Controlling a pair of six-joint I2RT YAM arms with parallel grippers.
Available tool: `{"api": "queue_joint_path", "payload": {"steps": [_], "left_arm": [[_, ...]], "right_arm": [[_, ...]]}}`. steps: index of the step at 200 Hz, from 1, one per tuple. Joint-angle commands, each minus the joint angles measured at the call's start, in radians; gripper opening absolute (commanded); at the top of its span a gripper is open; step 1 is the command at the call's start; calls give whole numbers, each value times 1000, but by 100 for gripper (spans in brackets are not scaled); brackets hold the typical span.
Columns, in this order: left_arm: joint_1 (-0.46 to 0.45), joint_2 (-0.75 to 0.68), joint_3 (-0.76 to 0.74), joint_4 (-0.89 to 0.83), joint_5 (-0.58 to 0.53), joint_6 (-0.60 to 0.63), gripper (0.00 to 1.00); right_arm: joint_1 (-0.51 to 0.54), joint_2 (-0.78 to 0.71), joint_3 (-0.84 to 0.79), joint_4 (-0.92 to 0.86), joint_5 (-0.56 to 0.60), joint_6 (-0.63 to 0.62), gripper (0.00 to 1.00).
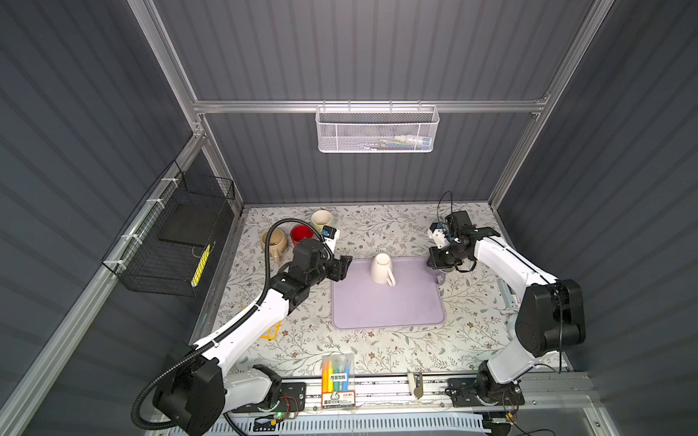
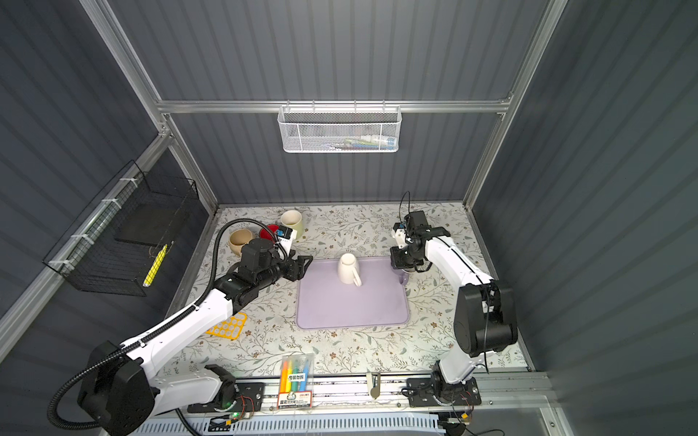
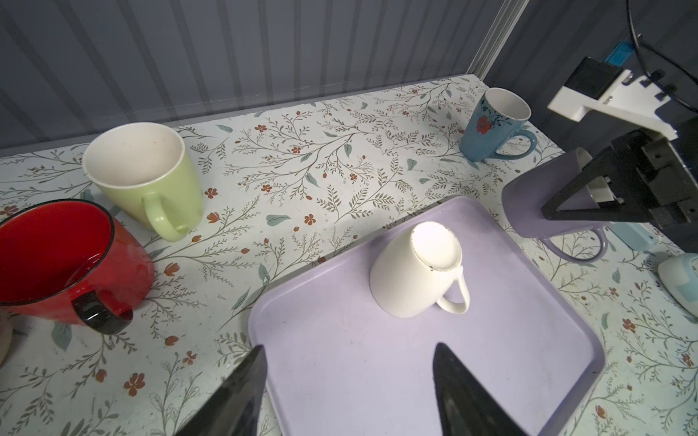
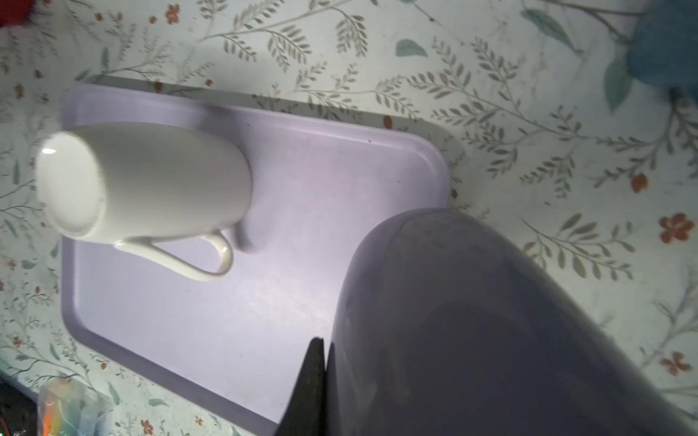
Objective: Turn the mug right side up
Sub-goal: 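Carry the lilac mug with the right gripper beside the blue mug while the left withdraws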
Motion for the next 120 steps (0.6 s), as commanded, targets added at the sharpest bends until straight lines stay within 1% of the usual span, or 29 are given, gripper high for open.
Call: {"api": "queue_joint_path", "payload": {"steps": [1,35,75,94,120], "left_arm": [[8,15,4,-21,-11,42,69],[9,17,-1,-12,-1,34,69],[9,3,1,-32,2,37,68],[9,-11,0,-47,-6,39,68],[9,-20,0,-59,-9,41,68]], "right_arm": [[-29,-9,-6,-24,92,-15,0],[-56,-17,-34,-11,149,-39,0],[-128,-4,-19,-26,239,-49,0],[-169,6,2,-30,251,-52,0],[-207,26,33,-9,232,-60,0]]}}
